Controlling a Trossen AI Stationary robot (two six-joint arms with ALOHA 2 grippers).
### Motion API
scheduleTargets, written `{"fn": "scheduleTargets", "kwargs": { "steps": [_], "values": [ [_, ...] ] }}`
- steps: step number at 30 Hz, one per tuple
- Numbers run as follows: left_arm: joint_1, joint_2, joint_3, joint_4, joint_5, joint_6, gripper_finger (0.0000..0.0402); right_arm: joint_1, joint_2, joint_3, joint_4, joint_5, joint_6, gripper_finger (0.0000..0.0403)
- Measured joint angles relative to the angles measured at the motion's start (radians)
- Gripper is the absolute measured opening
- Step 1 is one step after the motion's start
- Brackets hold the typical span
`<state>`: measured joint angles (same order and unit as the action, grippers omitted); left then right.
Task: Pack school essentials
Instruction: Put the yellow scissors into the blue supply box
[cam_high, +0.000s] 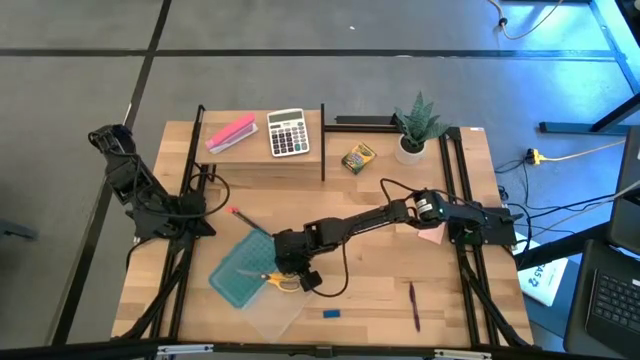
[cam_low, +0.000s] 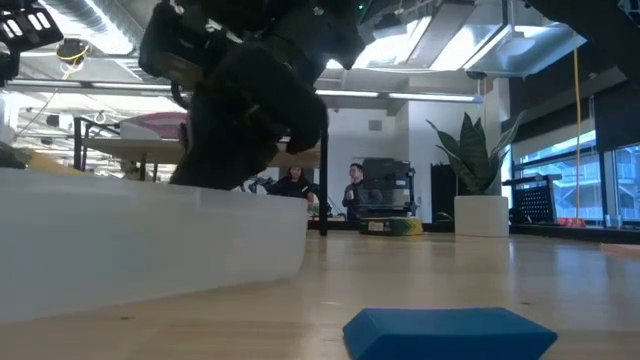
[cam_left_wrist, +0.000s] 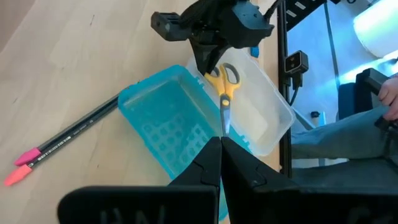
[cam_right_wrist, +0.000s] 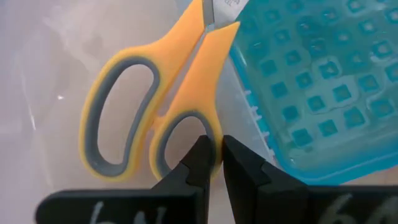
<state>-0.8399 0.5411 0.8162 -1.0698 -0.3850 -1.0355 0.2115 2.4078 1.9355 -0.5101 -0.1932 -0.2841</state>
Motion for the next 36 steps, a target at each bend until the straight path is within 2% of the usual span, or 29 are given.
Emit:
{"fn": "scheduleTargets", "kwargs": {
  "steps": [8,12,15,21,23,28,36],
  "values": [
    [0.0,0.0,0.0,-0.015,0.0,0.003,0.0,0.0,-0.044,-0.001,-0.073,0.0,-0.129,0.0037],
    [0.0,0.001,0.0,-0.014,-0.017,0.045,0.0,0.009,-0.056,-0.001,-0.116,0.013,-0.255,0.0037],
    [0.0,0.014,0.0,0.013,-0.024,0.162,0.0,0.023,-0.057,-0.001,-0.125,0.016,-0.305,0.0037],
    [0.0,0.065,0.0,0.061,0.006,0.501,0.0,0.038,-0.059,-0.001,-0.137,0.016,-0.35,0.0037],
    [0.0,0.073,0.0,0.07,0.017,0.555,0.0,0.038,-0.059,-0.001,-0.136,0.016,-0.35,0.0037],
    [0.0,0.082,0.0,0.07,0.017,0.568,0.0,0.038,-0.059,-0.001,-0.138,0.064,-0.36,0.0037],
    [0.0,0.081,0.0,0.07,0.017,0.569,0.0,0.037,-0.059,-0.001,-0.14,0.068,-0.402,0.0037]
  ]
}}
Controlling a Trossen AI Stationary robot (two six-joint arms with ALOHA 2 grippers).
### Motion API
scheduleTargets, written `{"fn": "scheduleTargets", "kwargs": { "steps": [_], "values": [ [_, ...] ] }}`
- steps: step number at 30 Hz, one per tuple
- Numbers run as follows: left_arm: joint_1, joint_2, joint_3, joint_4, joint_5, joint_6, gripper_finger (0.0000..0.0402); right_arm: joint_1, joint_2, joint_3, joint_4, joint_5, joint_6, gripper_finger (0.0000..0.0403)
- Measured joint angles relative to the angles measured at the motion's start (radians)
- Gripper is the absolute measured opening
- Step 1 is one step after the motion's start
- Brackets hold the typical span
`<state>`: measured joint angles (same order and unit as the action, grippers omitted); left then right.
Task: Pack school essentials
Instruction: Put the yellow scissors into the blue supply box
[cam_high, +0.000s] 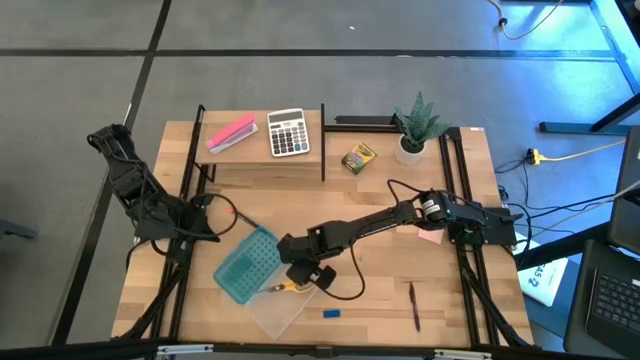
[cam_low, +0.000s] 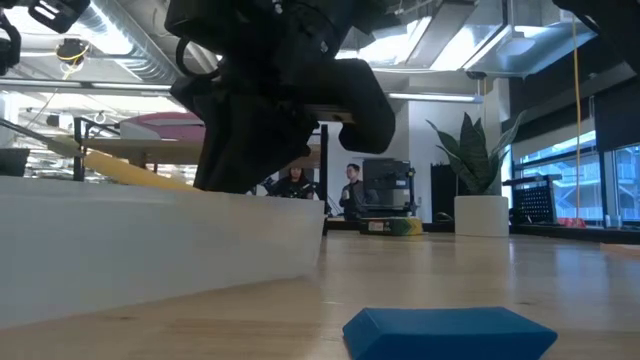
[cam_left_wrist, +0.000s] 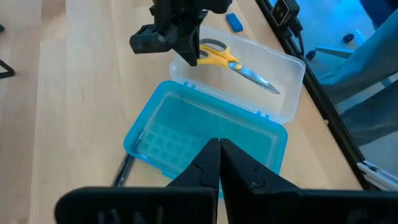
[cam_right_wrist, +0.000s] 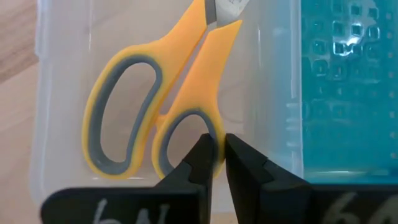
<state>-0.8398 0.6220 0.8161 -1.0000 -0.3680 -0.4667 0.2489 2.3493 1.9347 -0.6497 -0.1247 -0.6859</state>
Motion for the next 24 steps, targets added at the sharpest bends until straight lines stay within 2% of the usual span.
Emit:
{"fn": "scheduleTargets", "kwargs": {
  "steps": [10,18,24],
  "values": [
    [0.0,0.0,0.0,-0.001,0.0,0.006,0.0,0.001,0.0,-0.029,-0.001,0.0,-0.106,0.0037],
    [0.0,0.0,0.0,-0.001,-0.001,0.006,0.0,0.001,0.0,-0.04,0.005,0.0,-0.11,0.0038],
    [0.0,0.0,0.0,-0.001,-0.001,0.006,0.0,0.001,0.0,-0.04,0.008,0.0,-0.11,0.0058]
  ]
}}
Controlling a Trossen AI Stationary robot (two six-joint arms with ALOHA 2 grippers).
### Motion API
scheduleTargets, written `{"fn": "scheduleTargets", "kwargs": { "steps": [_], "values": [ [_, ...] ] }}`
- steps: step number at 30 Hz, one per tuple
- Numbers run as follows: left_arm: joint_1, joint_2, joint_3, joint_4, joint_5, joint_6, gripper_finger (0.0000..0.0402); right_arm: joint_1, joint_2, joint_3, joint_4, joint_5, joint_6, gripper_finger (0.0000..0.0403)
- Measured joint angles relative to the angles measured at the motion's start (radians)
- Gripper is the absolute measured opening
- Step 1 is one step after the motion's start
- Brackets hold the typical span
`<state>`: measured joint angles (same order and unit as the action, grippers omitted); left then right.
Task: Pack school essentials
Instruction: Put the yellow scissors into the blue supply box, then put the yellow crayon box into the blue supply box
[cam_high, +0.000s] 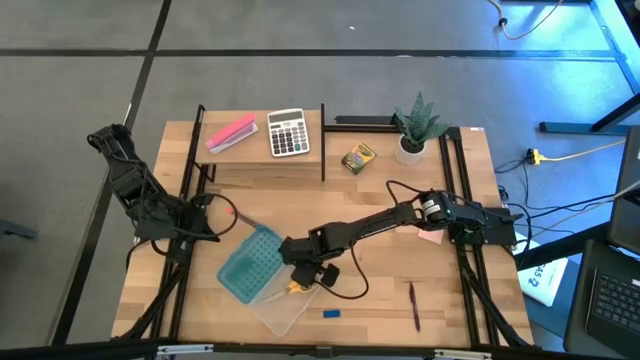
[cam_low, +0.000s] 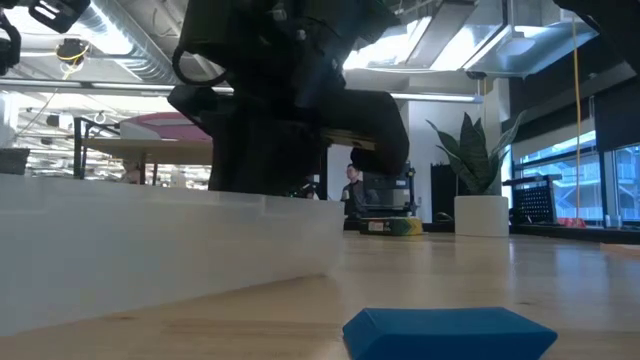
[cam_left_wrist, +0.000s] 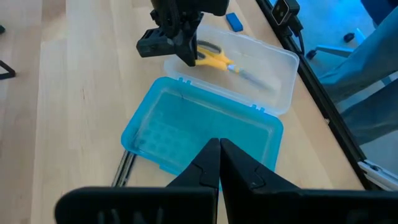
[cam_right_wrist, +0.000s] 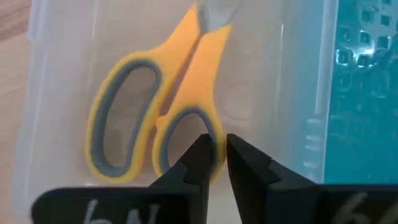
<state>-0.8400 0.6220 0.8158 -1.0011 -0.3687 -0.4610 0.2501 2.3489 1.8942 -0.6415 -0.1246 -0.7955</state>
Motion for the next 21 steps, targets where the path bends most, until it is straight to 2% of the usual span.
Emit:
{"fn": "scheduleTargets", "kwargs": {
  "steps": [5,10,15,21],
  "values": [
    [0.0,0.0,0.0,0.0,0.0,0.0,0.0,0.0,0.0,0.0,0.001,0.0,0.001,0.0083],
    [0.0,0.0,0.0,0.0,0.0,-0.004,0.0,0.0,0.0,0.005,-0.007,0.0,0.014,0.0089],
    [0.0,0.0,0.0,0.0,-0.001,-0.024,0.0,-0.003,-0.002,0.085,-0.065,0.0,0.186,0.0089],
    [0.0,0.0,0.0,0.0,-0.001,-0.027,0.0,-0.011,-0.004,0.242,-0.231,0.037,0.391,0.009]
  ]
}}
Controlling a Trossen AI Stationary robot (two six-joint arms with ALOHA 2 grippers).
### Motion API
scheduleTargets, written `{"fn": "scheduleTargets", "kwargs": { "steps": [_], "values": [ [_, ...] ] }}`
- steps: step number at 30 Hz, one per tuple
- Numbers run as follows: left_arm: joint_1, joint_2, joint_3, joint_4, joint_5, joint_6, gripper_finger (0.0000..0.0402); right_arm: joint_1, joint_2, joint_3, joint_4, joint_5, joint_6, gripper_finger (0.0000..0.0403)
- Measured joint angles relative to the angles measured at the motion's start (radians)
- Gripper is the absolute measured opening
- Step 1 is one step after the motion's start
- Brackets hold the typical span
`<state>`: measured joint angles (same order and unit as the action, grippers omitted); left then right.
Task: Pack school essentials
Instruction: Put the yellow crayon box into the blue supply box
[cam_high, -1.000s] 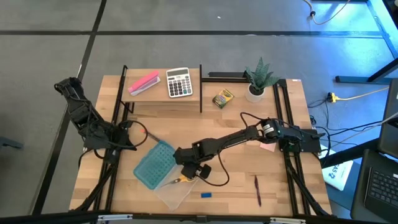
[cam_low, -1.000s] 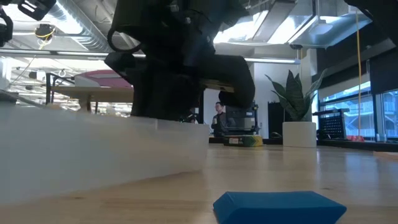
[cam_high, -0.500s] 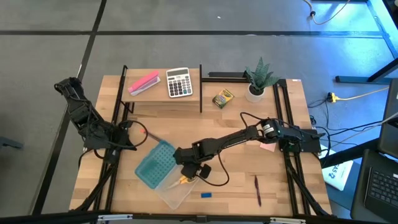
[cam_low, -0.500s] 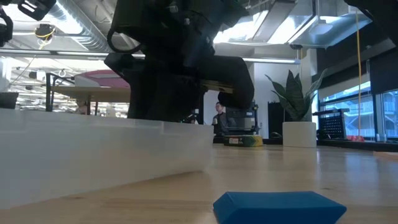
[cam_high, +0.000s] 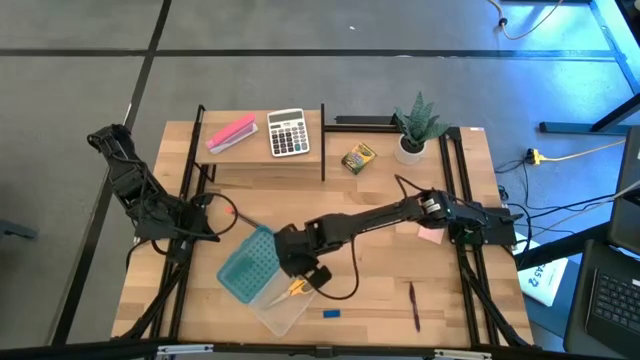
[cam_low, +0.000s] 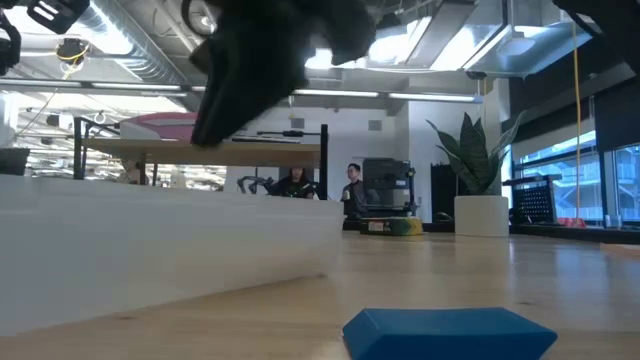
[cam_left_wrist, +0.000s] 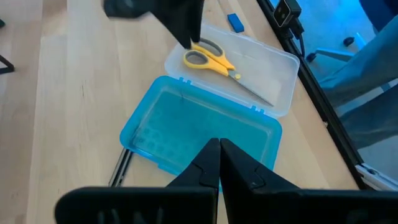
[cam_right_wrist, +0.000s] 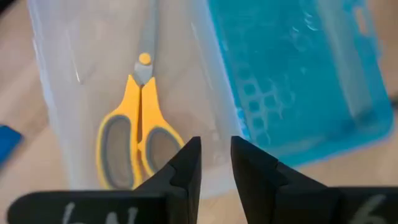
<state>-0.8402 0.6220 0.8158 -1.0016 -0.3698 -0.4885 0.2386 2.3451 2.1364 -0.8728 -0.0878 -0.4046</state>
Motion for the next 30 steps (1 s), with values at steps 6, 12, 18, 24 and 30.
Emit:
{"fn": "scheduleTargets", "kwargs": {
  "steps": [6,12,18,24,30],
  "values": [
    [0.0,0.0,0.0,0.0,-0.016,-0.041,0.0,-0.021,0.0,0.125,-0.218,-0.001,0.203,0.009],
    [0.0,0.012,0.0,0.0,-0.057,-0.143,0.0,-0.033,-0.024,0.21,-0.344,0.006,0.28,0.009],
    [0.0,0.024,0.0,0.001,-0.089,-0.287,0.0,-0.054,-0.105,0.199,-0.459,0.018,0.384,0.009],
    [0.0,0.047,0.0,0.024,-0.092,-0.291,0.0,-0.058,-0.186,0.199,-0.56,0.099,0.472,0.009],
    [0.004,0.086,-0.001,0.046,-0.133,-0.336,0.0,-0.06,-0.27,0.199,-0.647,0.166,0.524,0.009]
  ]
}}
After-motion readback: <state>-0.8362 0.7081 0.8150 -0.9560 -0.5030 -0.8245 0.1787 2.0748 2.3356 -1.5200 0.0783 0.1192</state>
